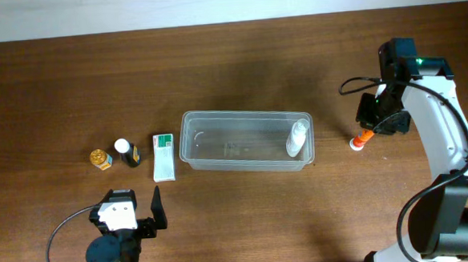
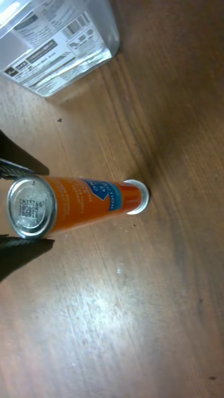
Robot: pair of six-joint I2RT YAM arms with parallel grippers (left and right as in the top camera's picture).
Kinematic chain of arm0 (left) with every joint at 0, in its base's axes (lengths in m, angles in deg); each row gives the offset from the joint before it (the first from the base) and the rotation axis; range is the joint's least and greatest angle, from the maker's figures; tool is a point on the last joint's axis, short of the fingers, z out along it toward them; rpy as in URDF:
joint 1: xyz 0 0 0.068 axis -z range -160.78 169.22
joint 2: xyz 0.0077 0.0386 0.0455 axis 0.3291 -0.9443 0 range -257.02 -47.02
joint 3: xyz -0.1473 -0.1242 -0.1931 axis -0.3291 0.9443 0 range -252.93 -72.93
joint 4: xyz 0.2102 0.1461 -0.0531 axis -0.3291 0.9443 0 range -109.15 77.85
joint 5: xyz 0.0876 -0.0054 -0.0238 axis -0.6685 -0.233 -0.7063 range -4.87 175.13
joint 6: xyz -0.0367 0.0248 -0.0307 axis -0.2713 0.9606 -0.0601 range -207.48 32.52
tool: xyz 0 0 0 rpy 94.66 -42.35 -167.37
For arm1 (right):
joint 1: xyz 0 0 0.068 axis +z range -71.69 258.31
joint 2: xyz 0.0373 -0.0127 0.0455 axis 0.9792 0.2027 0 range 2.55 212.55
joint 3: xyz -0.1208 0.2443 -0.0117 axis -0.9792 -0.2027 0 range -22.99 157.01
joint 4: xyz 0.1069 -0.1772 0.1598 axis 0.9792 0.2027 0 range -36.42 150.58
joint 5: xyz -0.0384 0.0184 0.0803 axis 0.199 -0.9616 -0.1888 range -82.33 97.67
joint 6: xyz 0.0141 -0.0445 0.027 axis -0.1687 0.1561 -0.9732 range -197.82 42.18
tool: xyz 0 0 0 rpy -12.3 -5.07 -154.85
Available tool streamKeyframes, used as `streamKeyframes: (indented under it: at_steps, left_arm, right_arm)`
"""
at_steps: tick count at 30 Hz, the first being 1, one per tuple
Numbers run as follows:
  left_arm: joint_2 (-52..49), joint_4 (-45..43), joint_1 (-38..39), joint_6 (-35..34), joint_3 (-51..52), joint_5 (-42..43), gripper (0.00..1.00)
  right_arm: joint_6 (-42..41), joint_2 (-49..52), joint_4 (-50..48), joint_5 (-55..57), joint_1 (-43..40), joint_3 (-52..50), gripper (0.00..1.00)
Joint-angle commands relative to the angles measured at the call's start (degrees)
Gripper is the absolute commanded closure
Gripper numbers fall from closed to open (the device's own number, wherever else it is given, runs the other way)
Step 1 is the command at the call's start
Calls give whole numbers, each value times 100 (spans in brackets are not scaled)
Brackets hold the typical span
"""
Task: Pack container
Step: 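Grasp the orange vitamin tube with the right gripper, then lower the orange tube into the container and open right gripper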
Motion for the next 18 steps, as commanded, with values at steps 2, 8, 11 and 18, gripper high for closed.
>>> streamKeyframes:
  at_steps: [2, 8, 11, 18]
  left_arm:
    - [55, -13, 17, -57, 26, -35, 0]
    - [55, -13, 17, -57, 26, -35, 0]
    - [55, -13, 17, -57, 26, -35, 0]
    - [55, -13, 17, -57, 26, -37, 0]
  right_arm:
    - [-24, -109, 205, -7, -28, -15, 89]
    - [-26, -664, 577, -11, 42, 258, 93]
    - [-24, -1099, 835, -11, 223, 525, 95]
    - [-50, -2109, 1491, -37, 1113, 1294, 96]
